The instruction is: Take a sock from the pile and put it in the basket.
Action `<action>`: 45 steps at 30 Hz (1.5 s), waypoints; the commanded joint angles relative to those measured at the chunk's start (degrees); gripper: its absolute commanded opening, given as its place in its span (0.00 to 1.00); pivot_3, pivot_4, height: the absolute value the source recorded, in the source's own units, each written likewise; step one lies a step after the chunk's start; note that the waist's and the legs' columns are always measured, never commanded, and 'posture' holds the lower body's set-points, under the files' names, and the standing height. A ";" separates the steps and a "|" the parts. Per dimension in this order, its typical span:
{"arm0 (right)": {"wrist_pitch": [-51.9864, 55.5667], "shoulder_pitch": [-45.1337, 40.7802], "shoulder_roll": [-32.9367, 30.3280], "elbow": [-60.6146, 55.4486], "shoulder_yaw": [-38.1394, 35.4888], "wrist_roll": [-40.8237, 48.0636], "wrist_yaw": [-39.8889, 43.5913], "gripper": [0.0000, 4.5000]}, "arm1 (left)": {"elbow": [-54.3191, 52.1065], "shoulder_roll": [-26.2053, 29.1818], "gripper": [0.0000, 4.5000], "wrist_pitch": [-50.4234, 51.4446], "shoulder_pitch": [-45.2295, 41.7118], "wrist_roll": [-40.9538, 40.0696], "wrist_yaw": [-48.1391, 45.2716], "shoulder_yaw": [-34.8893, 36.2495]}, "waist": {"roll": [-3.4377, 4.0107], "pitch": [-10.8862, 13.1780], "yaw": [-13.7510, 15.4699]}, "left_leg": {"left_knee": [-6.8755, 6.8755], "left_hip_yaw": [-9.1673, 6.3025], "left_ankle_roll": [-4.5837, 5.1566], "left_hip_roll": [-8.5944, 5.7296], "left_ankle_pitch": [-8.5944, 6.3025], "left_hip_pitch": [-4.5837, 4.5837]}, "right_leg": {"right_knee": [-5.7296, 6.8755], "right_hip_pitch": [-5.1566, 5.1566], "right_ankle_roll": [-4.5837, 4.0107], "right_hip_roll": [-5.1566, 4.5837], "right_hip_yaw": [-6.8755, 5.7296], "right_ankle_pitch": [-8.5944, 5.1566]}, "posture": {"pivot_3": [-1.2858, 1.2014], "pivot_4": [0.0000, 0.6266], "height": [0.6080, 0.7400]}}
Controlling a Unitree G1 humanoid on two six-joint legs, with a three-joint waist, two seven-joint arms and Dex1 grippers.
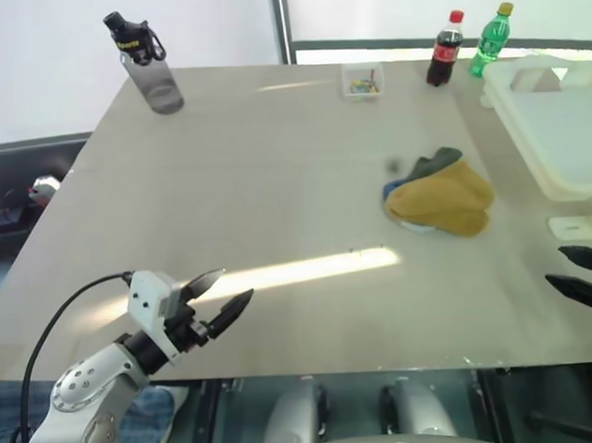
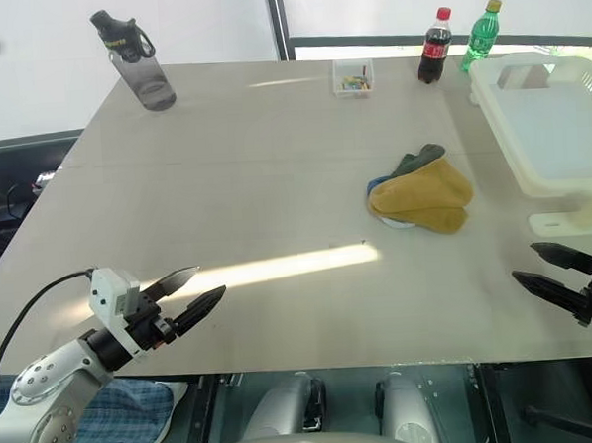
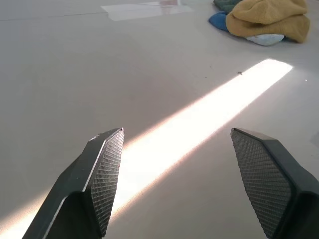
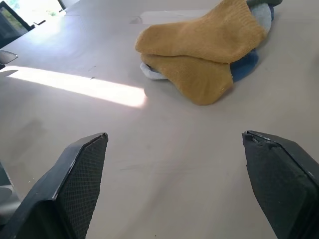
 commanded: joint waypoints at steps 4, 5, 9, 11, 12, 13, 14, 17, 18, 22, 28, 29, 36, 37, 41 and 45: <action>-2.30 -2.61 -0.30 -1.56 -0.07 -0.58 -0.38 0.99 | -0.60 1.23 0.81 -4.33 1.78 2.13 -1.40 0.89 | 0.02 0.02 -0.12 | 0.00 0.03 0.00 0.00 0.00 0.01 | -0.01 0.00 0.13 0.02 0.02 0.07 | 0.52 0.24 1.00; -2.30 -2.70 -0.24 -1.69 -0.05 -0.58 -0.38 0.99 | -0.46 1.26 0.81 -4.61 1.86 2.22 -1.49 0.85 | 0.02 0.02 -0.07 | 0.00 0.03 0.00 0.00 0.00 0.01 | -0.01 0.00 0.10 0.03 0.02 0.06 | 0.52 0.24 1.00; -2.27 -3.00 -0.15 -1.94 -0.15 -0.54 -0.46 0.99 | -0.30 0.87 0.81 -5.48 1.83 2.39 -1.36 0.94 | 0.02 0.02 0.12 | 0.00 0.02 0.00 0.00 0.00 0.00 | -0.01 0.00 0.12 0.03 0.01 0.07 | 0.52 0.24 1.00; -2.23 -3.00 -0.10 -2.10 -0.10 -0.55 -0.56 0.99 | -0.20 0.95 0.81 -5.54 1.76 2.32 -1.47 0.80 | 0.02 0.02 0.07 | 0.00 0.02 0.00 0.00 0.00 -0.01 | -0.03 0.00 0.15 0.03 0.01 0.09 | 0.52 0.24 1.00; -2.19 -2.98 -0.08 -2.20 -0.07 -0.54 -0.62 0.99 | -0.19 0.99 0.81 -5.62 1.75 2.27 -1.51 0.77 | 0.02 0.02 0.03 | 0.00 0.02 0.00 0.00 0.00 -0.01 | -0.03 0.00 0.15 0.03 0.01 0.09 | 0.52 0.24 1.00; -2.18 -2.99 -0.06 -2.30 -0.06 -0.55 -0.71 0.99 | -0.25 1.02 0.81 -5.65 1.71 2.11 -1.56 0.80 | 0.03 0.02 0.00 | 0.00 0.03 0.00 0.00 0.00 -0.02 | -0.03 0.00 0.16 0.03 0.02 0.09 | 0.52 0.24 1.00; -2.14 -3.00 -0.06 -2.40 -0.04 -0.54 -0.79 0.99 | -0.28 1.06 0.81 -5.64 1.63 2.02 -1.54 0.84 | 0.03 0.02 0.00 | 0.00 0.02 0.00 0.00 0.00 -0.01 | -0.03 0.00 0.16 0.03 0.01 0.09 | 0.52 0.24 1.00; -2.03 -3.21 -0.05 -2.77 0.06 -0.49 -1.12 0.99 | -0.17 1.17 0.81 -5.61 1.18 1.88 -1.48 0.83 | 0.02 0.02 0.00 | 0.00 0.02 0.00 0.00 0.00 0.00 | -0.02 0.00 0.16 0.04 0.01 0.09 | 0.52 0.24 1.00; -2.00 -3.28 -0.05 -2.88 0.08 -0.47 -1.22 0.99 | -0.07 1.18 0.81 -5.60 0.98 1.91 -1.47 0.76 | 0.02 0.02 -0.01 | 0.00 0.02 0.00 0.00 0.00 0.00 | -0.02 0.00 0.16 0.04 0.01 0.09 | 0.52 0.24 1.00; -1.90 -3.15 -0.08 -3.18 -0.04 -0.41 -1.50 0.99 | -0.09 1.12 0.81 -5.42 0.08 1.77 -1.42 0.27 | 0.03 0.02 0.03 | 0.00 0.02 0.00 0.00 0.00 0.00 | -0.02 0.01 0.17 0.05 0.01 0.10 | 0.52 0.24 1.00; -1.98 -2.40 0.23 -4.19 -0.56 -0.02 -1.53 0.99 | -0.33 1.00 0.81 -4.99 -0.76 1.50 -1.43 -0.16 | 0.02 0.02 0.01 | 0.01 0.03 0.00 0.00 0.01 0.00 | -0.02 0.02 0.18 0.08 0.01 0.10 | 0.52 0.24 1.00; -2.06 -2.24 0.37 -4.47 -0.61 0.04 -1.54 0.99 | -0.31 1.05 0.81 -4.98 -0.82 1.50 -1.48 -0.16 | 0.02 0.02 0.01 | 0.01 0.02 0.00 0.00 0.01 0.00 | -0.02 0.01 0.18 0.08 0.01 0.10 | 0.52 0.24 1.00; -2.38 -1.79 1.23 -5.70 -1.12 0.09 -2.16 0.99 | 0.25 1.47 0.81 -4.54 -2.27 1.69 -1.84 -1.04 | 0.02 0.02 0.04 | 0.03 0.02 0.00 0.00 0.01 0.01 | 0.02 0.02 0.19 0.11 0.01 0.11 | 0.52 0.24 1.00; -2.43 -1.74 1.32 -5.82 -1.19 0.09 -2.28 0.99 | 0.32 1.50 0.81 -4.45 -2.69 1.73 -1.81 -1.43 | 0.02 0.02 0.04 | 0.04 0.02 0.00 0.00 0.01 0.01 | 0.02 0.02 0.19 0.11 0.01 0.11 | 0.52 0.24 1.00; -2.65 -1.49 1.62 -6.25 -1.35 0.12 -2.75 0.99 | 0.73 1.70 0.81 -4.44 -3.58 1.77 -1.86 -2.05 | 0.02 0.02 0.01 | 0.06 0.03 0.00 0.00 0.02 0.01 | 0.07 0.02 0.19 0.13 0.01 0.11 | 0.52 0.24 1.00; -2.90 -1.44 1.73 -6.26 -1.30 0.06 -3.08 0.99 | 1.14 1.95 0.81 -4.58 -3.85 1.61 -2.25 -2.05 | 0.02 0.02 -0.01 | 0.06 0.03 0.00 0.00 0.02 0.03 | 0.10 0.02 0.19 0.15 0.01 0.11 | 0.52 0.24 1.00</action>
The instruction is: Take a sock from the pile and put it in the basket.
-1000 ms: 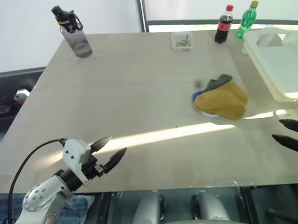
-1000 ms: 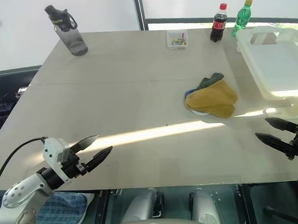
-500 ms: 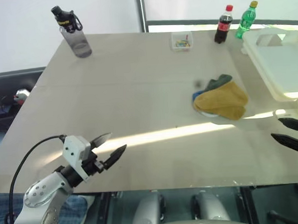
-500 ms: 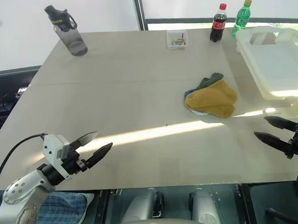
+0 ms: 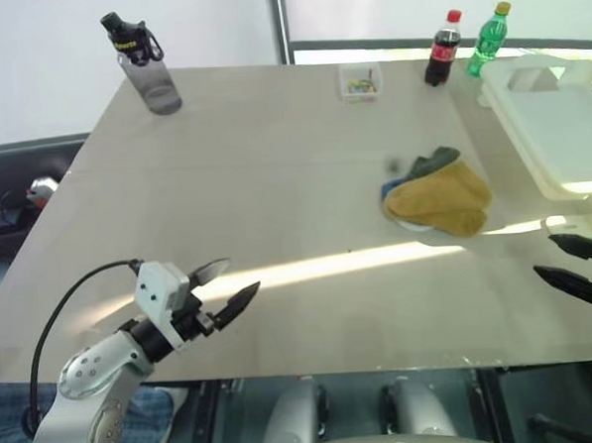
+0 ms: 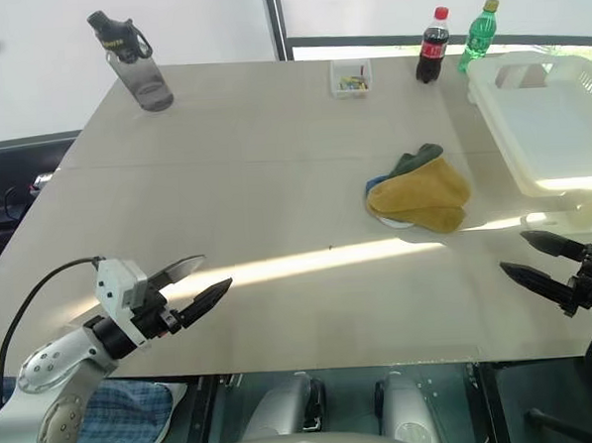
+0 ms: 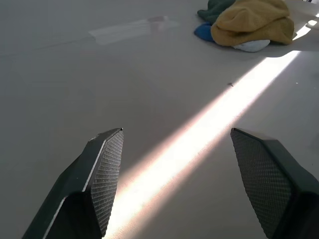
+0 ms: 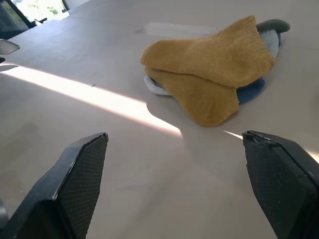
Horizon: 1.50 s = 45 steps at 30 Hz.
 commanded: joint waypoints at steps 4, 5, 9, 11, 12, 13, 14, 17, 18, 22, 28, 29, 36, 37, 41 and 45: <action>-2.16 -1.05 0.51 -1.07 -1.19 -0.53 -2.50 0.99 | 0.18 1.00 0.81 -0.35 -0.95 -1.22 -1.26 0.20 | 0.00 0.00 0.00 | 0.05 0.00 0.00 0.00 0.00 0.02 | 0.10 0.00 0.00 0.00 0.01 0.00 | 0.52 0.24 1.00; -2.01 -1.46 0.57 -1.07 -0.69 -1.09 -3.58 0.99 | 0.13 1.15 0.81 -0.32 -1.11 -1.45 -1.58 0.18 | 0.00 0.00 0.01 | 0.06 0.00 0.00 0.00 0.00 0.02 | 0.11 0.00 0.00 0.00 0.01 0.00 | 0.52 0.24 1.00; -2.26 -4.97 2.22 -4.18 1.87 -1.40 -6.91 0.99 | 0.02 1.93 0.81 -0.31 -1.22 -1.86 -3.10 0.05 | -0.01 0.01 -0.14 | 0.17 0.00 0.00 0.00 0.00 0.04 | 0.26 -0.01 -0.01 0.01 0.02 -0.01 | 0.52 0.24 1.00; -2.53 -6.22 2.97 -6.14 3.55 -1.92 -7.98 0.99 | 0.25 2.27 0.81 -0.44 -1.24 -1.97 -3.76 0.08 | 0.00 0.00 -0.21 | 0.19 0.04 -0.01 0.00 0.00 0.09 | 0.36 -0.02 -0.01 0.01 0.09 -0.01 | 0.52 0.24 1.00; -1.70 -7.06 3.44 -8.00 5.06 -2.11 -9.49 0.99 | 0.32 2.48 0.81 -0.46 -1.24 -2.05 -4.09 0.15 | 0.00 0.00 -0.13 | 0.19 0.04 -0.01 0.01 0.00 0.09 | 0.38 -0.02 -0.01 0.02 0.09 -0.01 | 0.52 0.24 1.00; -0.90 -8.09 4.13 -9.81 6.65 -2.18 -11.09 0.99 | 0.41 2.62 0.81 -0.50 -1.34 -2.03 -4.33 0.24 | -0.01 0.01 -0.09 | 0.19 0.04 -0.01 0.01 0.01 0.10 | 0.41 -0.03 -0.01 0.03 0.09 -0.02 | 0.52 0.24 1.00; -0.47 -8.93 4.75 -11.21 7.97 -2.19 -12.31 0.99 | 0.47 2.70 0.81 -0.50 -1.44 -2.04 -4.48 0.32 | -0.01 0.01 -0.08 | 0.19 0.04 -0.01 0.01 0.01 0.10 | 0.41 -0.03 -0.01 0.03 0.09 -0.02 | 0.52 0.24 1.00; -1.15 -10.60 5.62 -12.55 10.89 -3.51 -13.43 0.99 | 0.54 2.82 0.81 -0.50 -1.63 -2.12 -4.71 0.43 | -0.01 0.01 -0.01 | 0.23 0.04 -0.02 0.01 0.01 0.08 | 0.41 -0.03 -0.01 0.02 0.09 -0.02 | 0.52 0.24 1.00; -1.95 -11.36 5.81 -12.50 12.30 -4.90 -13.92 0.99 | 0.48 2.86 0.81 -0.49 -1.60 -2.19 -4.78 0.50 | -0.01 0.01 0.04 | 0.23 0.03 -0.02 0.01 0.01 0.07 | 0.41 -0.03 -0.01 0.02 0.08 -0.02 | 0.52 0.24 1.00; -2.79 -15.29 9.62 -15.05 19.86 -11.22 -20.95 0.99 | 0.08 3.07 0.81 -0.49 -1.11 -2.64 -5.37 1.17 | -0.03 0.02 -0.08 | 0.27 0.04 -0.21 0.01 0.12 0.05 | 0.40 -0.04 -0.01 0.02 0.08 -0.01 | 0.52 0.24 1.00; -3.07 -19.11 14.06 -15.76 30.17 -27.07 -34.80 0.99 | -0.15 3.23 0.81 -0.86 -0.87 -3.06 -5.37 1.83 | -0.03 0.02 -0.06 | 0.28 0.04 -0.26 0.02 0.15 0.05 | 0.45 -0.08 -0.02 0.02 0.09 -0.02 | 0.52 0.24 1.00; -2.75 -19.34 14.53 -15.80 31.19 -29.04 -36.63 0.99 | -0.14 3.23 0.81 -0.91 -0.97 -3.07 -5.29 1.84 | -0.03 0.02 0.02 | 0.28 0.04 -0.27 0.01 0.15 0.03 | 0.45 -0.08 -0.02 0.02 0.08 -0.02 | 0.52 0.24 1.00; -6.74 -21.33 18.65 -13.96 36.02 -36.24 -42.15 0.99 | 0.94 3.59 0.81 -1.25 -2.27 -2.97 -6.00 1.50 | -0.03 0.03 -0.30 | 0.29 0.04 -0.28 0.00 0.16 0.03 | 0.45 -0.08 -0.02 0.05 0.07 -0.02 | 0.52 0.24 1.00; -7.32 -21.64 18.91 -13.66 36.49 -37.01 -42.39 0.99 | 1.09 3.60 0.81 -1.35 -2.36 -2.84 -6.06 1.38 | -0.03 0.03 -0.43 | 0.29 0.04 -0.29 0.00 0.17 0.04 | 0.47 -0.09 -0.02 0.07 0.08 -0.02 | 0.52 0.24 1.00; -7.22 -23.75 22.58 -13.23 38.02 -37.90 -44.58 0.94 | 1.38 3.54 0.81 -1.56 -2.88 -2.89 -6.23 1.12 | -0.04 0.04 -0.60 | 0.29 0.04 -0.30 0.00 0.17 0.06 | 0.50 -0.09 -0.02 0.11 0.08 -0.02 | 0.52 0.24 1.00; -7.78 -24.28 23.56 -11.68 39.34 -40.56 -46.12 0.60 | 1.43 3.47 0.81 -1.92 -2.56 -2.63 -6.61 0.74 | -0.05 0.04 -0.61 | 0.29 0.04 -0.30 -0.01 0.17 0.05 | 0.48 -0.08 -0.01 0.11 0.07 -0.02 | 0.52 0.24 1.00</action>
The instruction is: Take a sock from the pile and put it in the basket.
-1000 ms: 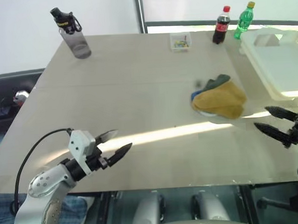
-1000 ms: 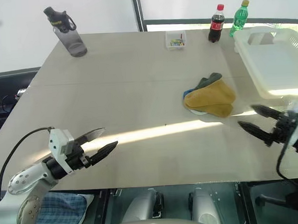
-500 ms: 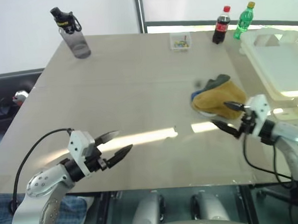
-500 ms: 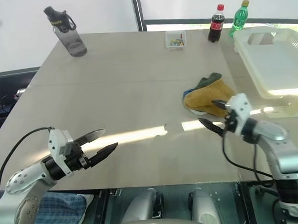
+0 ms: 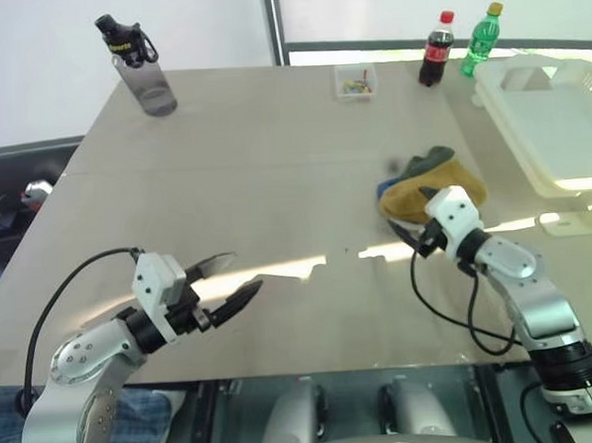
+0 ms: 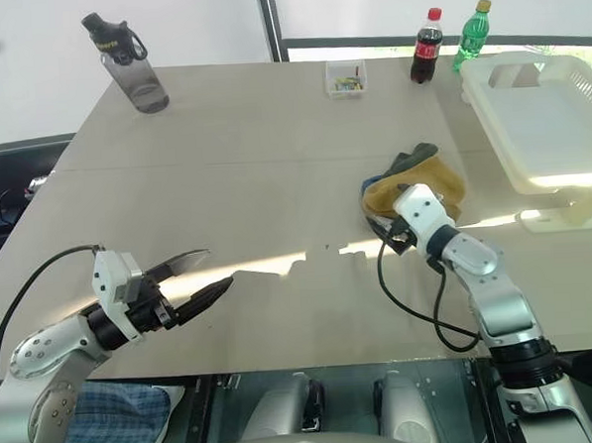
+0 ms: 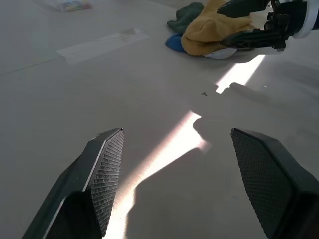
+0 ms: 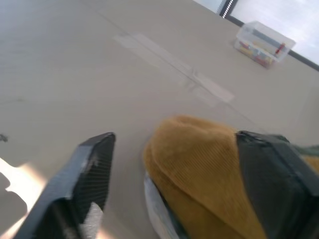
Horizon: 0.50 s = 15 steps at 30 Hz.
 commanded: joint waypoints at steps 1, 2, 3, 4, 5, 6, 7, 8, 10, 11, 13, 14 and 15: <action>-0.82 -1.04 0.58 0.84 0.04 -1.97 -2.08 0.47 | -0.37 0.32 0.81 -1.27 0.04 -0.35 -0.54 0.29 | -0.01 0.00 0.11 | 0.00 0.00 0.00 0.00 0.00 0.00 | -0.01 0.00 0.00 0.00 0.00 0.00 | 0.52 0.24 1.00; -0.91 -1.21 0.52 1.28 0.26 -2.60 -2.21 0.38 | -0.35 0.27 0.81 -1.33 0.00 -0.34 -0.52 0.24 | -0.01 0.00 0.11 | 0.00 0.00 0.00 -0.01 0.00 0.00 | -0.01 0.00 0.00 0.00 0.00 0.00 | 0.52 0.24 1.00; -1.07 -1.32 0.47 1.57 0.43 -3.05 -2.22 0.26 | -0.31 0.24 0.81 -1.37 -0.03 -0.34 -0.49 0.20 | -0.01 0.00 0.08 | 0.00 0.00 0.00 -0.01 0.00 0.00 | 0.00 0.00 0.00 -0.01 0.00 0.00 | 0.52 0.24 1.00; -1.21 -1.56 0.49 2.08 0.44 -3.53 -2.47 0.16 | -0.06 0.21 0.81 -1.52 -0.20 -0.28 -0.50 0.16 | -0.01 0.01 0.02 | 0.00 0.00 0.00 -0.01 0.00 0.00 | 0.00 0.00 0.00 0.00 0.00 0.00 | 0.52 0.24 1.00; -1.29 -1.80 0.53 2.50 0.40 -3.81 -2.67 0.04 | 0.15 0.19 0.81 -1.63 -0.34 -0.22 -0.50 0.11 | 0.00 0.01 -0.07 | 0.00 0.00 0.00 -0.01 0.00 0.00 | 0.01 0.00 0.00 0.00 0.00 0.00 | 0.52 0.24 1.00; -1.40 -2.09 0.37 2.85 0.37 -4.15 -2.76 0.02 | 0.25 0.15 0.81 -1.70 -0.46 -0.16 -0.43 0.02 | -0.01 0.01 -0.18 | 0.00 0.00 0.00 -0.01 0.00 0.00 | 0.02 0.00 0.00 0.01 0.00 0.00 | 0.52 0.24 1.00; -1.51 -2.29 0.27 3.10 0.35 -4.41 -2.77 0.02 | 0.31 0.12 0.81 -1.75 -0.54 -0.13 -0.39 -0.04 | -0.01 0.01 -0.30 | 0.00 0.00 0.00 -0.01 0.00 0.01 | 0.03 0.00 0.00 0.01 0.00 0.00 | 0.52 0.24 1.00; -1.86 -2.48 0.01 3.34 0.42 -4.77 -2.66 0.02 | 0.29 0.04 0.81 -1.78 -0.56 -0.13 -0.31 -0.13 | -0.01 0.01 -0.40 | 0.00 0.00 0.00 -0.01 0.00 0.01 | 0.04 0.00 0.00 0.01 0.00 0.00 | 0.52 0.24 1.00; -2.32 -2.62 -0.16 3.60 0.42 -5.13 -2.47 0.02 | 0.32 -0.15 0.81 -2.00 -0.49 -0.02 -0.21 -0.37 | -0.01 0.01 -0.57 | 0.00 0.00 0.00 -0.01 0.00 0.01 | 0.04 0.00 0.00 0.01 0.00 0.00 | 0.52 0.24 1.00; -2.45 -2.61 -0.18 3.62 0.37 -5.19 -2.40 0.02 | 0.31 -0.26 0.81 -2.11 -0.43 0.03 -0.17 -0.49 | -0.01 0.01 -0.63 | 0.00 0.00 0.00 -0.01 0.00 0.01 | 0.03 0.00 0.00 0.01 0.00 0.00 | 0.52 0.24 1.00; -3.18 -2.55 -0.31 3.52 0.37 -5.44 -2.35 0.02 | 0.26 -0.44 0.81 -2.30 -0.25 0.10 -0.10 -0.67 | -0.01 0.01 -0.69 | 0.00 0.00 0.00 -0.01 0.00 0.01 | 0.03 0.00 0.01 0.01 0.00 0.00 | 0.52 0.24 1.00; -3.84 -2.46 -0.27 3.22 0.21 -5.33 -2.36 0.02 | 0.27 -0.50 0.81 -2.37 -0.19 0.09 -0.08 -0.70 | -0.01 0.01 -0.71 | 0.00 0.00 0.00 -0.01 0.00 0.01 | 0.03 0.00 0.01 0.01 0.00 0.00 | 0.52 0.24 1.00; -3.96 -2.32 -0.19 2.76 -0.01 -4.84 -2.05 0.02 | 0.30 -0.54 0.81 -2.46 -0.13 0.09 -0.06 -0.71 | -0.01 0.01 -0.73 | 0.00 0.00 0.00 -0.01 0.00 0.01 | 0.03 0.00 0.01 0.01 0.00 0.00 | 0.52 0.24 1.00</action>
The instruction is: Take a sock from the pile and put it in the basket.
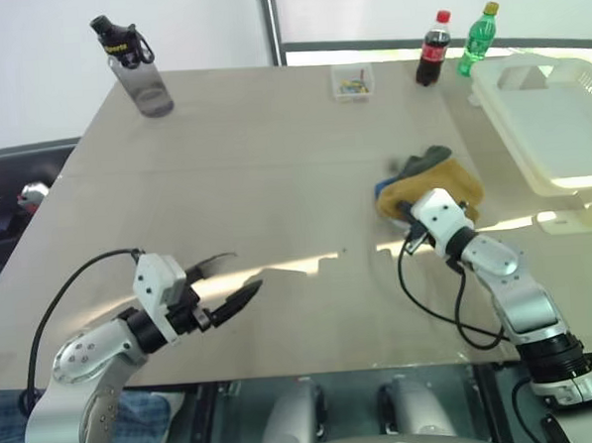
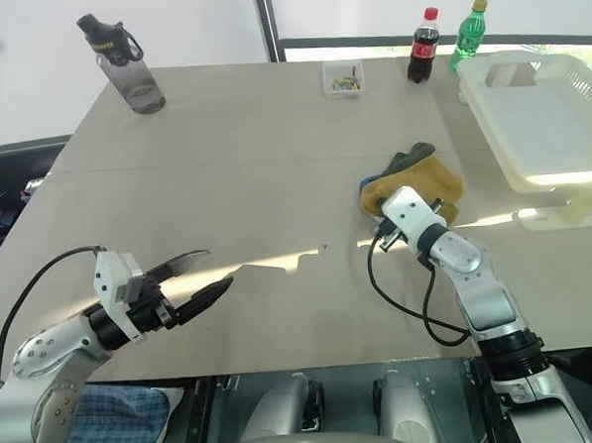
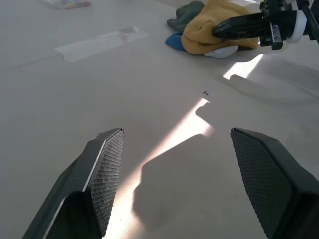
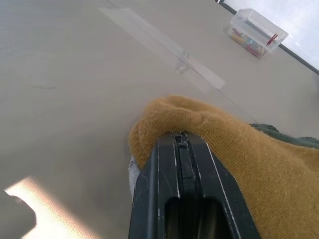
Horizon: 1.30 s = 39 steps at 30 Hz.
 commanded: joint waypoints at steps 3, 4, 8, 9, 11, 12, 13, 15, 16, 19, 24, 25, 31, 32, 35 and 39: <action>-3.44 -0.31 -0.72 -3.13 -1.93 1.26 0.52 0.02 | -1.03 -0.29 0.81 -1.56 0.63 -0.01 -0.16 -0.27 | 0.00 0.00 -0.02 | 0.00 0.00 0.00 0.00 0.00 0.00 | 0.01 0.00 0.00 0.00 0.00 0.00 | 0.52 0.24 1.00; -3.72 -0.29 -0.65 -3.42 -2.17 1.65 0.56 0.07 | -1.06 -0.32 0.81 -1.64 0.78 0.00 -0.17 -0.31 | 0.00 0.00 -0.02 | 0.00 0.00 0.00 0.00 0.00 0.00 | 0.01 0.00 0.00 -0.01 0.00 0.00 | 0.52 0.24 1.00; -3.12 -1.61 0.27 -2.63 -2.94 2.15 -0.70 0.41 | -1.03 -0.29 0.81 -1.83 0.99 -0.02 -0.11 -0.49 | 0.00 0.00 -0.01 | 0.00 -0.01 0.00 0.00 0.00 0.00 | 0.01 0.00 0.00 -0.01 0.00 0.00 | 0.52 0.24 1.00; -2.64 -1.98 0.59 -2.12 -2.92 2.46 -0.57 0.50 | -1.01 -0.29 0.81 -1.87 1.00 0.02 -0.08 -0.53 | 0.00 0.00 -0.04 | 0.00 -0.01 0.00 0.00 0.00 0.00 | 0.01 0.00 0.00 -0.01 0.00 0.00 | 0.52 0.24 1.00; -1.35 -2.44 1.31 -1.40 -2.87 3.05 -0.33 0.50 | -0.96 -0.28 0.81 -1.97 1.02 0.09 0.00 -0.59 | 0.00 0.00 -0.06 | 0.00 -0.01 0.00 0.00 0.00 0.00 | 0.01 0.00 0.00 -0.01 0.00 0.00 | 0.52 0.24 1.00; -0.60 -2.51 1.58 -1.28 -2.67 3.28 -0.13 0.50 | -0.91 -0.26 0.81 -2.06 1.08 0.08 -0.02 -0.53 | 0.00 0.00 -0.09 | 0.00 -0.01 0.00 0.00 0.00 0.01 | 0.01 0.00 0.00 -0.01 0.00 0.00 | 0.52 0.24 1.00; 0.64 -2.63 2.00 -1.10 -2.57 3.42 -0.21 0.50 | -0.86 -0.23 0.81 -2.15 1.12 0.07 0.02 -0.51 | 0.00 0.00 -0.09 | 0.00 -0.01 0.00 0.00 0.00 0.01 | 0.02 0.00 0.00 -0.01 0.00 0.00 | 0.52 0.24 1.00; 1.76 -3.07 2.34 -0.42 -2.06 3.31 0.05 0.50 | -0.80 -0.17 0.81 -2.29 1.15 0.09 0.08 -0.53 | 0.00 0.00 -0.10 | 0.00 -0.01 0.00 0.01 0.00 0.01 | 0.02 0.00 0.00 -0.02 0.00 0.00 | 0.52 0.24 1.00; 2.17 -3.29 2.63 -0.15 -1.91 3.36 0.13 0.50 | -0.78 -0.12 0.81 -2.33 1.14 0.08 0.06 -0.51 | 0.00 0.00 -0.10 | 0.00 -0.01 0.00 0.01 0.00 0.00 | 0.02 0.00 0.00 -0.02 0.00 0.00 | 0.52 0.24 1.00; 2.74 -3.59 2.90 0.12 -1.72 3.14 0.26 0.39 | -0.70 -0.01 0.81 -2.42 1.20 0.10 -0.04 -0.45 | 0.00 0.00 -0.07 | 0.00 -0.01 0.00 0.00 0.00 0.00 | 0.01 0.00 0.00 -0.04 0.00 0.00 | 0.52 0.24 1.00; 3.36 -3.48 2.67 0.38 -2.08 3.00 0.11 0.01 | -0.76 0.26 0.81 -2.07 0.78 -0.05 0.00 -0.43 | 0.00 0.00 -0.12 | 0.00 -0.01 0.00 0.01 0.00 0.00 | 0.01 -0.01 0.00 -0.03 0.00 0.00 | 0.52 0.24 1.00; 3.35 -3.41 2.67 0.29 -2.07 2.94 0.04 0.01 | -0.73 0.31 0.81 -2.09 0.82 -0.04 -0.08 -0.38 | 0.00 0.00 -0.12 | 0.00 -0.01 0.00 0.01 0.00 0.00 | 0.01 -0.01 0.00 -0.03 0.00 0.00 | 0.52 0.24 1.00; 3.05 -2.97 2.52 -0.41 -1.81 2.39 -0.21 0.01 | -0.54 0.55 0.81 -2.00 0.62 -0.10 -0.42 -0.48 | 0.00 0.00 -0.12 | 0.00 -0.01 0.00 0.00 0.00 0.00 | 0.01 -0.01 0.00 -0.04 0.00 0.00 | 0.52 0.24 1.00; 3.06 -2.92 2.53 -0.48 -1.81 2.35 -0.25 0.01 | -0.47 0.57 0.81 -2.01 0.54 -0.09 -0.45 -0.54 | 0.00 0.00 -0.12 | 0.00 -0.01 0.00 0.00 0.00 0.00 | 0.01 -0.01 0.00 -0.04 0.00 0.00 | 0.52 0.24 1.00; 2.60 -2.75 2.78 -1.72 -1.93 2.88 0.00 0.01 | -0.41 0.64 0.81 -2.03 0.49 -0.13 -0.57 -0.66 | 0.00 0.00 -0.12 | 0.00 -0.01 0.00 0.00 0.00 0.00 | 0.01 -0.01 -0.01 -0.04 0.00 0.00 | 0.52 0.24 1.00; 3.53 -2.26 2.50 -3.95 -1.66 3.05 0.56 0.01 | -0.47 0.63 0.81 -2.16 0.78 0.02 -0.63 -0.76 | 0.01 0.01 -0.13 | 0.00 -0.01 0.00 0.01 0.00 0.00 | 0.01 -0.01 0.00 -0.04 0.00 0.00 | 0.52 0.24 1.00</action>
